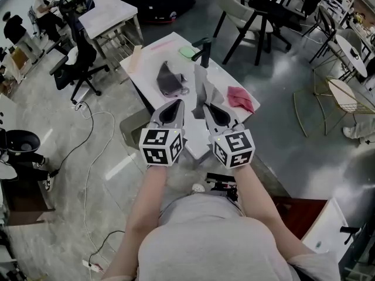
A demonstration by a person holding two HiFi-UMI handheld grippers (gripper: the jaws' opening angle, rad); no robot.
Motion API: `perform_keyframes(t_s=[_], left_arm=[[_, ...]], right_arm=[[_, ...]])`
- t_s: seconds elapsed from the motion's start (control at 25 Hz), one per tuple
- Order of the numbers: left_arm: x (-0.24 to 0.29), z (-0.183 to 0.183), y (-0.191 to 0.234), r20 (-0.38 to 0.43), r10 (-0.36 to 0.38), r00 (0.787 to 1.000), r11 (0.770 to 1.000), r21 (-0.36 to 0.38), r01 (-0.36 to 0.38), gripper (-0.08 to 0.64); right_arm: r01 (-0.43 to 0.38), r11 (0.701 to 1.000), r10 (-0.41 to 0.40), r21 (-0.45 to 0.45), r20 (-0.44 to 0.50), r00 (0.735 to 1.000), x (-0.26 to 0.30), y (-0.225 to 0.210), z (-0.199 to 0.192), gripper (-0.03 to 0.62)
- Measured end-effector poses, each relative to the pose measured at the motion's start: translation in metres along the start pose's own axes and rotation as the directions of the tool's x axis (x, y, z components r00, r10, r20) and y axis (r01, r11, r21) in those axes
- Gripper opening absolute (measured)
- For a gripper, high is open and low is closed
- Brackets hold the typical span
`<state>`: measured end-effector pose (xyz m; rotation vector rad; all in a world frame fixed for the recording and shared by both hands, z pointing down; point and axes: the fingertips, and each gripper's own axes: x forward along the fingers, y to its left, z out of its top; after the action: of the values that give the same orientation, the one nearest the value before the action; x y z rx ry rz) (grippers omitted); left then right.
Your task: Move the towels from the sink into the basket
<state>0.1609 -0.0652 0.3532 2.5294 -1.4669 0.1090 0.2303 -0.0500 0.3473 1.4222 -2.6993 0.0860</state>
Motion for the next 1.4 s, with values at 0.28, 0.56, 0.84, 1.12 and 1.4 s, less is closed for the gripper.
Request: perform_keyframes(t_s=[0.28,0.56,0.84,1.12,1.4], left_arm=[[-0.013,0.001,0.036,-0.006,-0.022,1.000,1.000,0.011,0.022,0.002],[-0.016,0.006,0.065,-0.018,-0.074,0.997,0.997,0.023,0.075,0.002],[-0.016,0.005,0.095,-0.035,-0.109,0.993,0.994,0.019,0.110,0.002],[-0.021,0.009,0.138,-0.029,-0.102,0.994,0.995,-0.005,0.102,0.002],[-0.027,0.011,0.190,-0.016,-0.077,0.997,0.996,-0.035,0.076,0.002]], right_arm=[[0.071,0.997,-0.072,0.023,0.003,0.997,0.021,0.013,0.002,0.028],[0.143,0.988,-0.144,0.060,0.005,0.990,0.041,0.021,0.004,0.028],[0.181,0.980,-0.181,0.080,-0.006,0.983,0.065,0.033,0.004,0.028],[0.173,0.982,-0.171,0.079,-0.024,0.985,0.100,0.056,0.004,0.028],[0.151,0.987,-0.148,0.062,-0.038,0.988,0.140,0.084,0.004,0.028]])
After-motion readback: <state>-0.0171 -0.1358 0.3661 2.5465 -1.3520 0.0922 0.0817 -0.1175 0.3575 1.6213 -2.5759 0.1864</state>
